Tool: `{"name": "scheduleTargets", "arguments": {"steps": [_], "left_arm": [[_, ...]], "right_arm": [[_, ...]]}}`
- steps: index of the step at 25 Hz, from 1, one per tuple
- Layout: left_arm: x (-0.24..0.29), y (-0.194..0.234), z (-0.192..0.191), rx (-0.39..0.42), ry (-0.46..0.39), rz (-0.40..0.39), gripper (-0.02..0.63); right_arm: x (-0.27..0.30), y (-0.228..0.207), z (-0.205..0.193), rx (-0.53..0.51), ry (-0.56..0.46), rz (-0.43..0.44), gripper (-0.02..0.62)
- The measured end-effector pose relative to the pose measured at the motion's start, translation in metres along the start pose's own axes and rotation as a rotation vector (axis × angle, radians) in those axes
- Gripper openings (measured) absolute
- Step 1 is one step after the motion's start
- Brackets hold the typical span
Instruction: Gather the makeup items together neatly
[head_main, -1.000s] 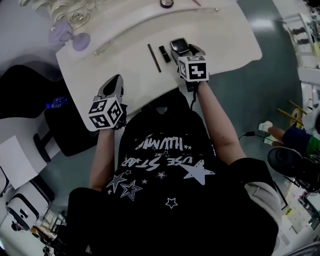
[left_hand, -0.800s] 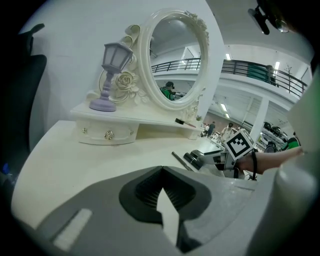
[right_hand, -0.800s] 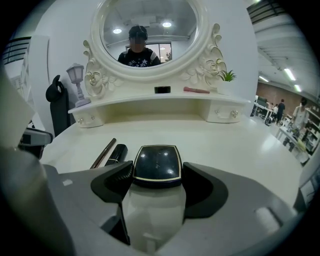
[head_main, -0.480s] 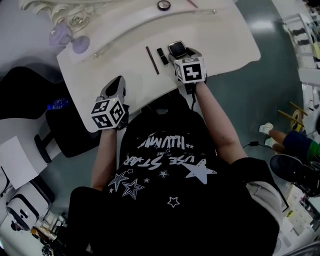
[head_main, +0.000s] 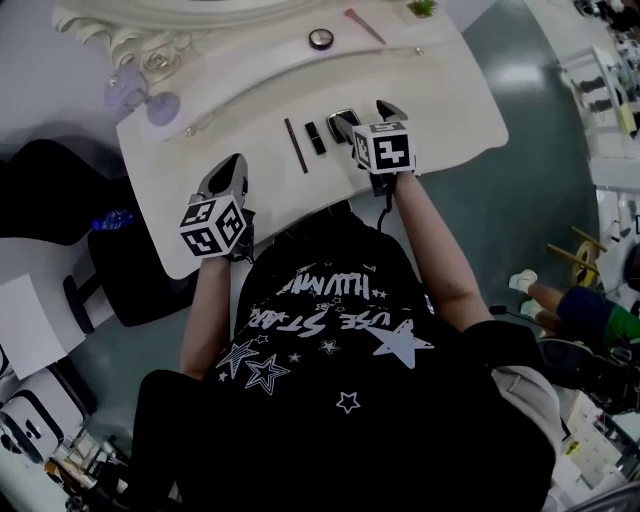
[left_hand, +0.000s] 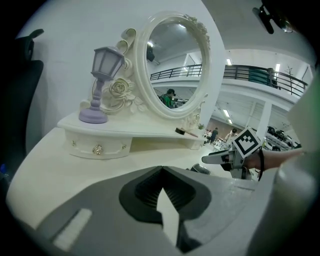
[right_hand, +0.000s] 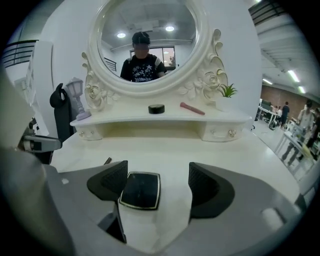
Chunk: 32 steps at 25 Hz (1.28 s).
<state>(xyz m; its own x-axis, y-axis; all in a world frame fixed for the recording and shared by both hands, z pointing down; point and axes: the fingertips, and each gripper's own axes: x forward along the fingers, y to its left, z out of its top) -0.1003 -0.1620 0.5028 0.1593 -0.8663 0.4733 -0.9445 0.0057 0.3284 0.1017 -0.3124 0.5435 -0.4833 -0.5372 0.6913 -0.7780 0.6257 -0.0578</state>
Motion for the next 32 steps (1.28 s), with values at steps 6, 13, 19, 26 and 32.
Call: {"name": "scheduleTargets", "arguments": {"steps": [6, 13, 19, 26, 32], "left_arm": [[0.009, -0.004, 0.018, -0.023, -0.048, 0.041, 0.002], [0.009, 0.001, 0.035, -0.053, -0.106, 0.122, 0.002], [0.003, 0.005, 0.041, -0.093, -0.158, 0.212, 0.002], [-0.005, 0.009, 0.032, -0.128, -0.158, 0.278, 0.002], [-0.009, 0.010, 0.030, -0.144, -0.161, 0.311, 0.002]], "right_arm": [[0.003, -0.016, 0.049, -0.030, -0.068, 0.025, 0.404], [0.022, -0.008, 0.107, -0.106, -0.137, 0.091, 0.396], [0.045, 0.007, 0.136, -0.177, -0.155, 0.165, 0.373], [0.073, 0.007, 0.145, -0.176, -0.130, 0.191, 0.330], [0.085, 0.014, 0.148, -0.191, -0.121, 0.203, 0.302]]}}
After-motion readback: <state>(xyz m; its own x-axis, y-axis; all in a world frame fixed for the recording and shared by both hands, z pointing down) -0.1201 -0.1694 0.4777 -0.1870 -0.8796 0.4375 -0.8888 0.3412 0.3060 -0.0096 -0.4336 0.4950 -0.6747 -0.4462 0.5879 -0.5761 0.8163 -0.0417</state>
